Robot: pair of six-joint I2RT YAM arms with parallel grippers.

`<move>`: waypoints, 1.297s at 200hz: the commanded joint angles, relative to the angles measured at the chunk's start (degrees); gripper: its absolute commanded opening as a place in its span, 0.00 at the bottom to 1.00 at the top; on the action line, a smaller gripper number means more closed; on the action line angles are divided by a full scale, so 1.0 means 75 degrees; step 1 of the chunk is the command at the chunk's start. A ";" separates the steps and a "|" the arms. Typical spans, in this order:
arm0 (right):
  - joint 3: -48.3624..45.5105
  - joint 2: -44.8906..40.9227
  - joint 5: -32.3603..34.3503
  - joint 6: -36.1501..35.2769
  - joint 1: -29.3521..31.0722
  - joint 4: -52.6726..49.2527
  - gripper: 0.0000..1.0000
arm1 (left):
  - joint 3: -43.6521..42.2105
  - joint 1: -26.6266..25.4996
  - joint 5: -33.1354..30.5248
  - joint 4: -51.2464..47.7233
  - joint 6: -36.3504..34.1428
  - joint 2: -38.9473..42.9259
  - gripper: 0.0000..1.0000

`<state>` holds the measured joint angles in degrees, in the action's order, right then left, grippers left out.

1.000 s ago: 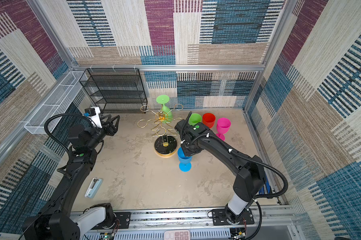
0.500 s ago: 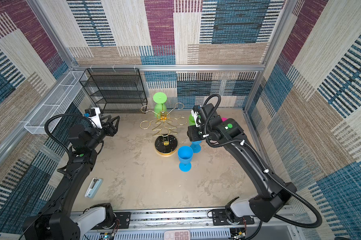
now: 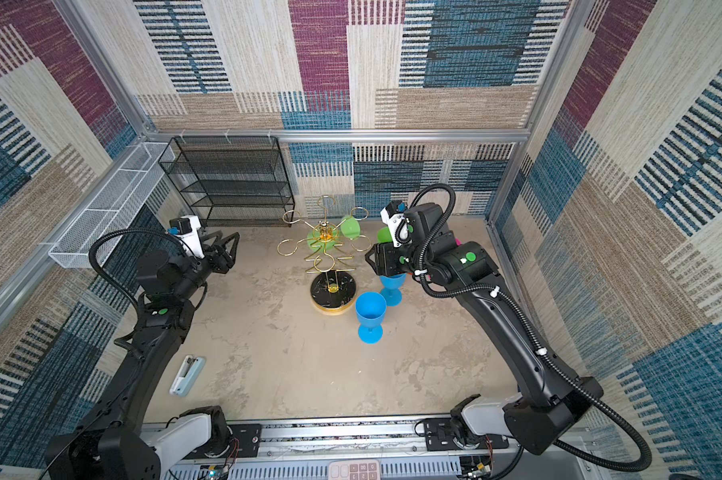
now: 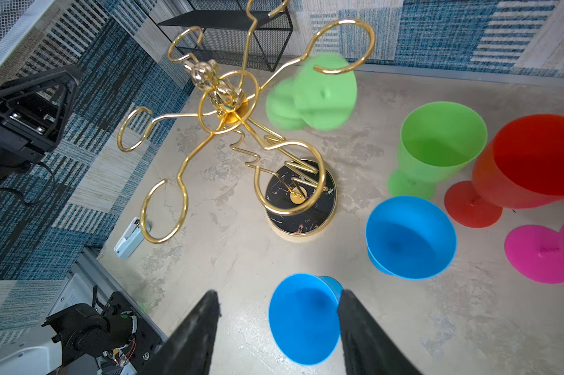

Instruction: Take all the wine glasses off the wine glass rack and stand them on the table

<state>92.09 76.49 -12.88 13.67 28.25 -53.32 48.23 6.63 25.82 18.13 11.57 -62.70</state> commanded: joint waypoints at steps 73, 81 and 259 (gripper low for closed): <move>-0.0413 -0.0116 -0.0614 -0.0042 -0.0569 0.1170 0.65 | -0.0056 0.0017 -0.0091 0.0148 -0.0167 0.0019 0.60; -0.0469 -0.0158 -0.0621 -0.0025 -0.0629 0.1231 0.65 | -0.0057 0.0016 -0.0123 0.0138 -0.0154 0.0004 0.60; -0.2049 -0.1175 -0.2309 0.0065 -0.2826 0.3477 0.98 | 0.3001 -0.0882 0.3809 -0.2460 0.3610 -0.5209 0.54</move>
<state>76.86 67.79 -28.10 13.93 7.49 -31.57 69.12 1.76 53.67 0.16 35.92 -98.50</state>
